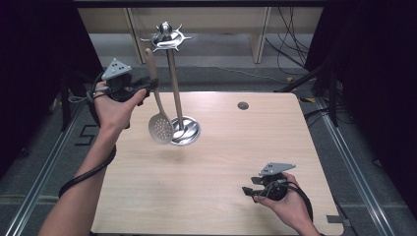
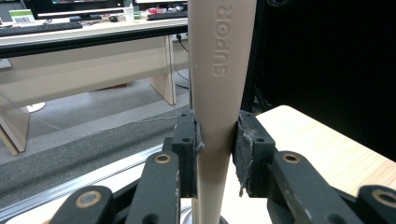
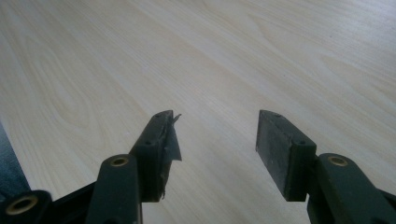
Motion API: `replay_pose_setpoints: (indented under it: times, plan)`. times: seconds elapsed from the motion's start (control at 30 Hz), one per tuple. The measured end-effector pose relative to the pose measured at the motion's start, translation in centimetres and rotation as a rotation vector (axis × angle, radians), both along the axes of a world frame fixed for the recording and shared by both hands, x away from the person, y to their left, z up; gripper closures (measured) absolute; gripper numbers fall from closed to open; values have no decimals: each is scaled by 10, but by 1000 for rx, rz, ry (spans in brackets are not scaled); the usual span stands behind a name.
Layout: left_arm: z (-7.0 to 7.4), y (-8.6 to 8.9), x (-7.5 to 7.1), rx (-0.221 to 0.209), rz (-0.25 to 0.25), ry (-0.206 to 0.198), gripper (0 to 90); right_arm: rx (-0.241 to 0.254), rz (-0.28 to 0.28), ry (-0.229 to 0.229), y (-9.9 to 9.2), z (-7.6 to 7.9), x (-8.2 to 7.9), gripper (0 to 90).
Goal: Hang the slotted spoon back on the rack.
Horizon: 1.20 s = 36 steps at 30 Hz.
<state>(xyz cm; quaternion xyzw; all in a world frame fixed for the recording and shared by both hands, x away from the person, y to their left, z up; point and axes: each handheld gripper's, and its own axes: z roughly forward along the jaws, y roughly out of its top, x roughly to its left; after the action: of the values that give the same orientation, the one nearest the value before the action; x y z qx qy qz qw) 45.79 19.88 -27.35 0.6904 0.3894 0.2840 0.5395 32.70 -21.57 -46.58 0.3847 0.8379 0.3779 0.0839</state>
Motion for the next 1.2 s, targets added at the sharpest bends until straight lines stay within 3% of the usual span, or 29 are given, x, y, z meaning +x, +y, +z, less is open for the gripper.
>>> replay_pose_setpoints:
  times: [0.9, 1.2]
  plan:
    - [-1, -6, 14, -5, -1, 33, 711, -26, 11, 13, -2, 2, 0, 474]
    - [-2, -8, 16, -4, -3, 40, 711, -8, 6, 8, 0, 1, 0, 474]
